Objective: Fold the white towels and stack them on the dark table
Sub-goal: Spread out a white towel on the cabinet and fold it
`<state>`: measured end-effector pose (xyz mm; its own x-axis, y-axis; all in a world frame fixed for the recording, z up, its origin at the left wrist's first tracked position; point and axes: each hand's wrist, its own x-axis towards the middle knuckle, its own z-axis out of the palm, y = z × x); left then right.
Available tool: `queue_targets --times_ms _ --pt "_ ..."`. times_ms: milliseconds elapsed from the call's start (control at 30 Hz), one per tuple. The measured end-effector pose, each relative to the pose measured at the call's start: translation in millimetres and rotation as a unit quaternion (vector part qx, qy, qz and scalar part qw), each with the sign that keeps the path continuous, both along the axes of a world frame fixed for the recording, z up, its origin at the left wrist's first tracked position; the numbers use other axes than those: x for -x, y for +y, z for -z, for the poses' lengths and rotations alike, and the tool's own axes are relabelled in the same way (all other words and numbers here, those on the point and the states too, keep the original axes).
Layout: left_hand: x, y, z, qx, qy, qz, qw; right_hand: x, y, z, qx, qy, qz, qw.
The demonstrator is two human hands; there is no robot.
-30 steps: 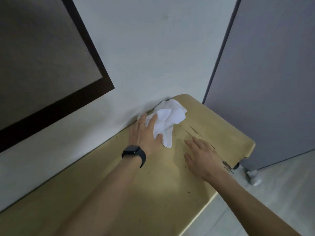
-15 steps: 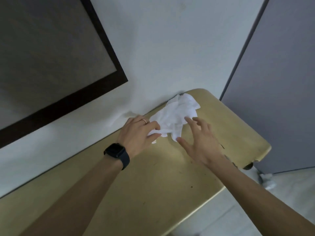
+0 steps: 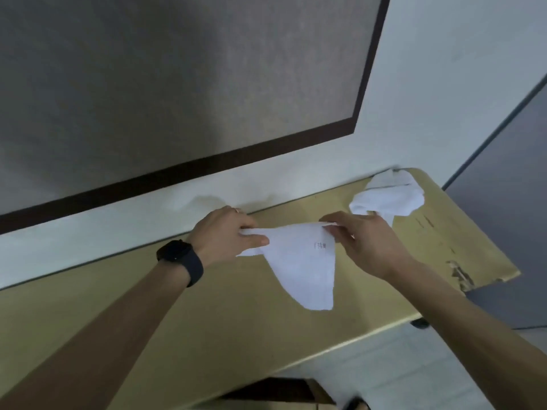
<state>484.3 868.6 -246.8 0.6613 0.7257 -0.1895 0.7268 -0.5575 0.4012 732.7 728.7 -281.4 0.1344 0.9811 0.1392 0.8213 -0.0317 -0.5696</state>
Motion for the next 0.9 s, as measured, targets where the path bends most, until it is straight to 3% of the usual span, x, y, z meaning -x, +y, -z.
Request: queue_targets --times_ms 200,333,433,567,767,900 --pt "93.5 -1.7 -5.4 -0.011 0.003 -0.034 0.999 55.2 13.1 -28.5 0.016 -0.046 -0.014 0.999" --pt "134.6 10.1 -10.5 -0.049 -0.032 -0.101 0.993 78.9 34.5 -35.2 -0.074 -0.079 0.001 0.994" --pt "154.7 13.9 -13.0 -0.092 -0.104 -0.145 0.980 83.7 45.6 -35.0 -0.115 -0.091 0.024 0.989" --pt "169.6 2.2 -5.0 -0.167 -0.145 -0.146 0.964 88.0 39.0 -27.4 -0.155 -0.092 0.028 0.983" --pt "197.2 -52.0 47.6 -0.239 -0.115 -0.078 0.961 100.3 -14.9 26.0 -0.100 -0.092 -0.013 0.991" --pt "212.5 -107.0 95.7 -0.129 -0.038 -0.077 0.988 113.9 -63.2 78.5 -0.003 -0.061 -0.039 0.997"
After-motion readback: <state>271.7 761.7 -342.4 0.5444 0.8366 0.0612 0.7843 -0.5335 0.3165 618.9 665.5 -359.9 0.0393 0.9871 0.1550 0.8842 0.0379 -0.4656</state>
